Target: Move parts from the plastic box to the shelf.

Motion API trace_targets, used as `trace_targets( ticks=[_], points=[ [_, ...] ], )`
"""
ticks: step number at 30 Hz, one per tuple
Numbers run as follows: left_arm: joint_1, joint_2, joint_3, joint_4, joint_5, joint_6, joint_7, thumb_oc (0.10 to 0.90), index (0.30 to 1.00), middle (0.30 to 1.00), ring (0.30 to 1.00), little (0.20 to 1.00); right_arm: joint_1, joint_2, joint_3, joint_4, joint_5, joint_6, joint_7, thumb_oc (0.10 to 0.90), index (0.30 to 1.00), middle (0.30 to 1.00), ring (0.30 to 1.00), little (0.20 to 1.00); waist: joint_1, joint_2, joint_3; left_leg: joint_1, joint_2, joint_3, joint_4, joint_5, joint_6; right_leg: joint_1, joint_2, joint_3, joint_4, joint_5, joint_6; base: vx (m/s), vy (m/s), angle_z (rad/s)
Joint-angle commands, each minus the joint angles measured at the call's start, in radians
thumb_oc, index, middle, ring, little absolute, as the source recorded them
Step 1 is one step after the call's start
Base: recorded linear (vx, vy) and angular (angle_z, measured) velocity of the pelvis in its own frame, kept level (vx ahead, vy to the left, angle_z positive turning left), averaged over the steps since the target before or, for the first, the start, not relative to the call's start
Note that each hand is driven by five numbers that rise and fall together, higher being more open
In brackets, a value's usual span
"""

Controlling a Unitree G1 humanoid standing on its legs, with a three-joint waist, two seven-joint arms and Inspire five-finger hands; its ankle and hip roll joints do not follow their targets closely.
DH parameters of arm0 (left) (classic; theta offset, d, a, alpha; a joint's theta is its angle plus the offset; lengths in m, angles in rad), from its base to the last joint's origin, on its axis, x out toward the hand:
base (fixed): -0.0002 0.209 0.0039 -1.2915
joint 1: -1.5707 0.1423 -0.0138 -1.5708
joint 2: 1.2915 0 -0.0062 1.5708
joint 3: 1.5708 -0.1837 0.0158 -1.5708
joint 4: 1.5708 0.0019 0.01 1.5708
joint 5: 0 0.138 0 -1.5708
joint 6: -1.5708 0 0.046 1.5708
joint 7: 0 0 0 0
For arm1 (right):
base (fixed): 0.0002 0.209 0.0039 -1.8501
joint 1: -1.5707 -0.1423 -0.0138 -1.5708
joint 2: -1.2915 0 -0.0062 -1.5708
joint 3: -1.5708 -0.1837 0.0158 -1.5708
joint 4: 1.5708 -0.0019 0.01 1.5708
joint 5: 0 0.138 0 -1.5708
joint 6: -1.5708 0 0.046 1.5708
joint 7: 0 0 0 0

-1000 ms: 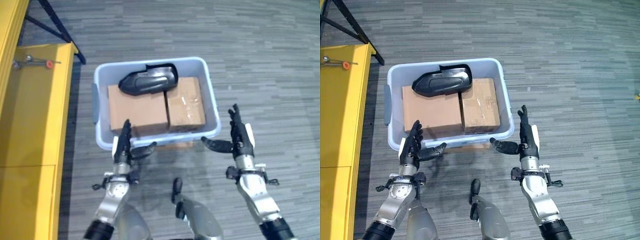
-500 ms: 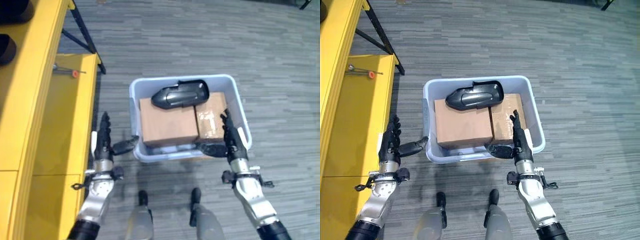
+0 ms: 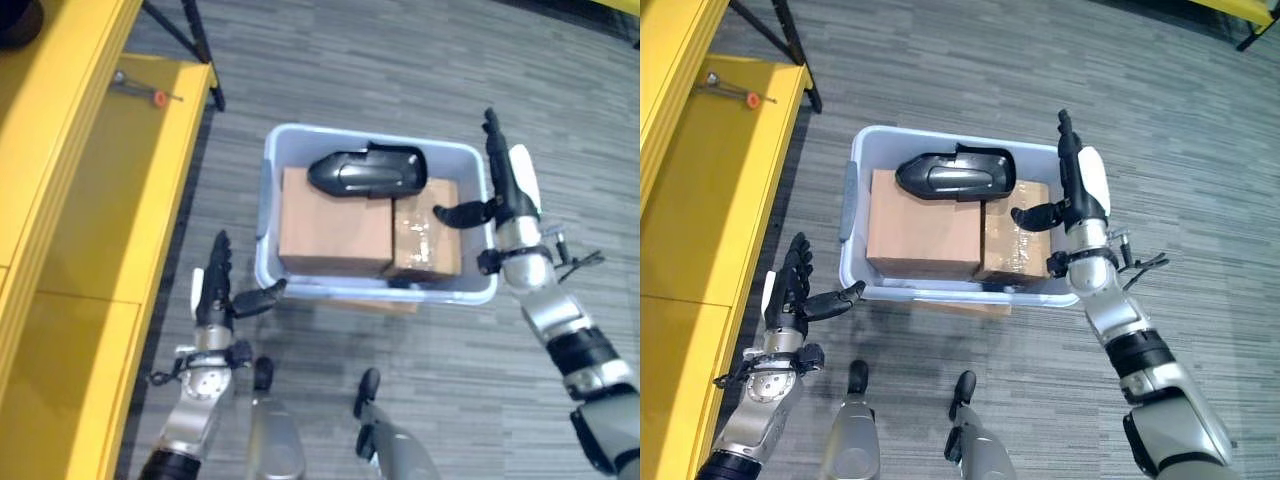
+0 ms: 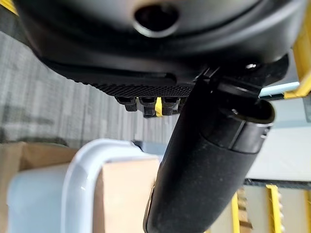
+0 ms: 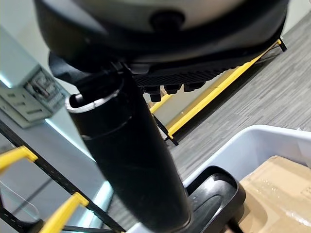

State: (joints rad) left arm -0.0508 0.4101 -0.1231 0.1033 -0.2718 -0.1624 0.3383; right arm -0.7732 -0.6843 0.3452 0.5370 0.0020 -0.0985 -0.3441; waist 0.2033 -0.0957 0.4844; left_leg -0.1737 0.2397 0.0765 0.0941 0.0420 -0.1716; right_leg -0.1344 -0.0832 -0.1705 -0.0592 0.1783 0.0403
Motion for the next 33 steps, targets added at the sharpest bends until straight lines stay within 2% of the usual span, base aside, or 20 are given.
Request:
trace_targets(
  ticks=[1, 2, 6, 12, 20, 27, 33],
  points=[
    [-0.031, 0.017, 0.002, -0.15, -0.031, -0.118, -0.011, 0.9, 1.0, 1.0, 1.0, 1.0, -0.094, -0.062, -0.01, -0.083, -0.032, -0.024, -0.059, 0.9, 1.0, 1.0, 1.0, 1.0, 0.012, 0.026, -0.024, 0.108, 0.006, -0.005, -0.036, 0.021, -0.011, 0.05, -0.117, 0.023, 0.109, -0.037, 0.065, -0.05, -0.012, 0.11],
    [-0.038, 0.03, -0.009, -0.151, -0.032, -0.117, -0.012, 0.9, 1.0, 1.0, 1.0, 1.0, -0.177, -0.085, 0.054, -0.009, -0.067, -0.008, -0.06, 0.9, 1.0, 1.0, 1.0, 1.0, 0.024, 0.028, -0.008, 0.097, 0.009, -0.012, -0.043, 0.026, -0.009, 0.038, -0.114, 0.02, 0.108, -0.035, 0.066, -0.05, -0.016, 0.06],
    [-0.052, 0.037, -0.016, -0.155, -0.034, -0.123, -0.002, 0.9, 1.0, 1.0, 1.0, 1.0, -0.305, -0.102, 0.145, 0.087, -0.118, 0.008, -0.064, 0.9, 1.0, 1.0, 1.0, 1.0, 0.039, 0.026, 0.027, 0.062, 0.012, -0.027, -0.061, 0.035, -0.004, 0.011, -0.11, 0.019, 0.095, -0.03, 0.066, -0.02, -0.004, 0.02],
    [-0.057, 0.033, -0.03, -0.155, -0.043, -0.13, 0.011, 0.9, 1.0, 1.0, 1.0, 1.0, -0.4, -0.085, 0.247, 0.229, -0.155, 0.025, -0.062, 0.9, 1.0, 1.0, 1.0, 1.0, 0.056, 0.028, 0.036, 0.023, 0.019, -0.032, -0.097, 0.045, -0.003, -0.022, -0.111, 0.011, 0.073, -0.019, 0.069, 0.0, 0.017, 0.05],
    [-0.062, 0.034, -0.04, -0.158, -0.054, -0.14, 0.022, 0.9, 1.0, 1.0, 1.0, 1.0, -0.48, -0.069, 0.307, 0.323, -0.19, 0.037, -0.074, 0.9, 1.0, 1.0, 1.0, 1.0, 0.064, 0.037, 0.036, -0.011, 0.025, -0.031, -0.111, 0.051, -0.007, -0.048, -0.116, 0.004, 0.055, -0.008, 0.072, 0.0, 0.009, 0.0],
    [-0.066, 0.03, -0.045, -0.156, -0.061, -0.141, 0.03, 0.9, 1.0, 1.0, 1.0, 1.0, -0.526, -0.072, 0.344, 0.349, -0.202, 0.045, -0.08, 0.9, 1.0, 1.0, 1.0, 1.0, 0.064, 0.034, 0.036, -0.029, 0.028, -0.034, -0.118, 0.053, -0.008, -0.062, -0.119, 0.005, 0.045, -0.002, 0.073, 0.0, 0.006, 0.0],
    [-0.072, 0.043, -0.064, -0.155, -0.067, -0.148, 0.031, 0.9, 1.0, 1.0, 1.0, 1.0, -0.571, -0.055, 0.396, 0.492, -0.183, 0.045, -0.07, 0.9, 1.0, 1.0, 1.0, 1.0, 0.08, 0.036, 0.036, -0.06, 0.035, -0.042, -0.123, 0.055, -0.009, -0.083, -0.12, -0.004, 0.036, 0.002, 0.074, 0.01, 0.011, 0.07]
  ],
)
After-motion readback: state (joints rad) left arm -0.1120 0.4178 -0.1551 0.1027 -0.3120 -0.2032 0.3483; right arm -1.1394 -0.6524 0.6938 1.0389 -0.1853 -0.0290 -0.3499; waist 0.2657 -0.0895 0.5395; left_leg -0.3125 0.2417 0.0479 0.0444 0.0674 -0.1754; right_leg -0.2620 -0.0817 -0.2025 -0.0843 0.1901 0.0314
